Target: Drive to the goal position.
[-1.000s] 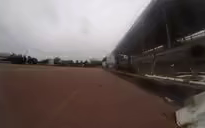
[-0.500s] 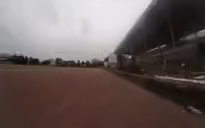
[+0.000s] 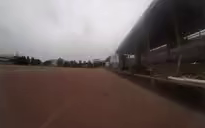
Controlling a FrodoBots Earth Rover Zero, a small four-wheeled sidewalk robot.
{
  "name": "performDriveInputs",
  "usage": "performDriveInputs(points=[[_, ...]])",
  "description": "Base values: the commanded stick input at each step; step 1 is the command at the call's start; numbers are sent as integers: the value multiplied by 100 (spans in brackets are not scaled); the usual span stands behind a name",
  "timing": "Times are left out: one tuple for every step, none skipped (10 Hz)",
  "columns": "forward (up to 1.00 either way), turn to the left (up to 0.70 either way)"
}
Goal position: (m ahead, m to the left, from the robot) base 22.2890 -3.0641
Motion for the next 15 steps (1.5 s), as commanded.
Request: performDriveInputs(points=[[100, 0], [100, 0], [100, 0], [100, 0], [100, 0], [100, 0], [100, 0], [100, 0], [100, 0], [100, 0], [100, 0], [100, 0], [100, 0], [100, 0], [100, 0]])
